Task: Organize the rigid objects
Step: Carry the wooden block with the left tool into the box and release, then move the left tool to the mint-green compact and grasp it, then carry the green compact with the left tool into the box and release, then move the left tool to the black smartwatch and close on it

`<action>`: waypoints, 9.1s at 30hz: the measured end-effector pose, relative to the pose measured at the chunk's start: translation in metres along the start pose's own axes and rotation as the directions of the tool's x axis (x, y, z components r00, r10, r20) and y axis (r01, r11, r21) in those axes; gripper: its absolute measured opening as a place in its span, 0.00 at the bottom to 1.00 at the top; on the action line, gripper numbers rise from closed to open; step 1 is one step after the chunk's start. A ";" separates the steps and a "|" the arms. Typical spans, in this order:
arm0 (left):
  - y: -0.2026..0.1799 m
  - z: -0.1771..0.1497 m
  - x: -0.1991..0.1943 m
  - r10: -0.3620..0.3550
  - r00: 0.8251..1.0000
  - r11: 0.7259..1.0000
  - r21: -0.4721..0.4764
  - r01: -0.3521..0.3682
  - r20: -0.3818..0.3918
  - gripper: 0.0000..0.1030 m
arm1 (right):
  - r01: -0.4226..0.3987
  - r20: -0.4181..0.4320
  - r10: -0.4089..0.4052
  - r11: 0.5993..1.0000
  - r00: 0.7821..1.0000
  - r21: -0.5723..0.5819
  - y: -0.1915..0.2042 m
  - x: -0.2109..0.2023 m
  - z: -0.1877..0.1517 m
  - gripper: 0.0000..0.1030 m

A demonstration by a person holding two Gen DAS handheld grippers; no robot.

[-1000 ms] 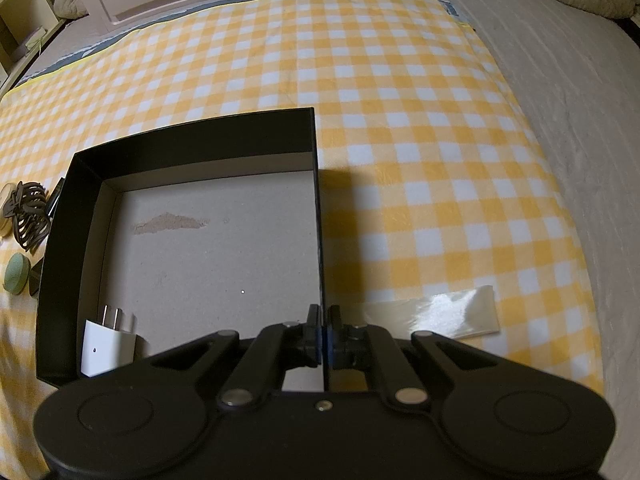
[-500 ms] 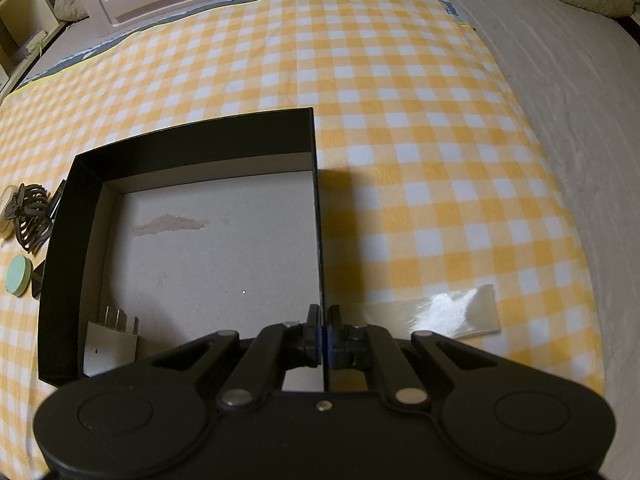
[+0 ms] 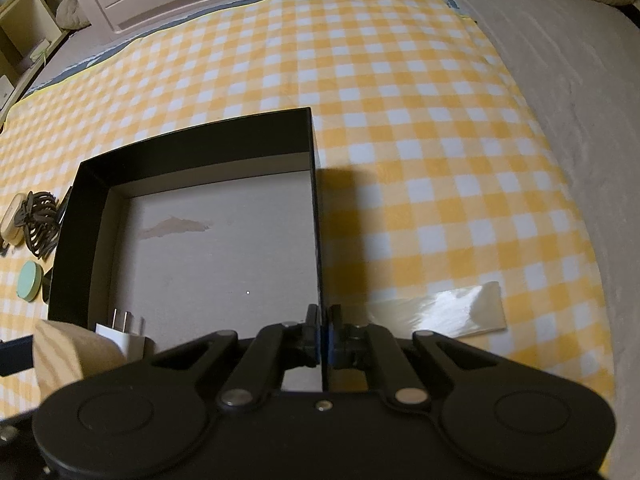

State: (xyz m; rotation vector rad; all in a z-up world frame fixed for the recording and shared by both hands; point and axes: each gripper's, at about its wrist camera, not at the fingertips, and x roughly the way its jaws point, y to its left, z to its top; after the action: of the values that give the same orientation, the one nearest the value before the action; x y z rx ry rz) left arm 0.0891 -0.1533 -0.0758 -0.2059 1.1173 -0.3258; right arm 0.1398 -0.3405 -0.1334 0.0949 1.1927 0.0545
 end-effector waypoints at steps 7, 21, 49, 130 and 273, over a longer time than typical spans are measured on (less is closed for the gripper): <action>-0.003 -0.001 0.012 0.016 0.999 1.000 0.018 -0.016 0.028 0.90 | -0.001 0.001 0.001 1.000 1.000 0.001 -0.004 0.000 0.000 0.04; -0.011 -0.006 0.031 0.015 1.000 0.999 0.036 -0.016 0.027 0.90 | -0.005 0.000 0.005 1.000 1.000 0.001 -0.007 0.002 0.002 0.04; -0.016 -0.013 0.022 0.042 0.999 0.990 0.135 -0.041 -0.006 0.97 | -0.009 -0.002 0.009 1.000 1.000 0.000 -0.012 0.004 0.003 0.04; 0.169 0.048 -0.030 0.360 0.932 0.927 0.100 -0.362 0.039 0.49 | -0.010 -0.005 0.010 1.000 1.000 -0.001 -0.013 0.003 0.003 0.04; 0.179 0.031 0.039 0.389 0.915 0.898 -0.180 -0.402 -0.107 0.46 | -0.007 -0.006 0.007 1.000 1.000 -0.003 -0.007 0.005 0.002 0.03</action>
State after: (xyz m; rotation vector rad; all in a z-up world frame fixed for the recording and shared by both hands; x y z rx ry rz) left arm 0.1604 -0.0004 -0.1533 -0.1392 1.2307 0.1462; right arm 0.1432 -0.3468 -0.1377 0.0960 1.1984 0.0627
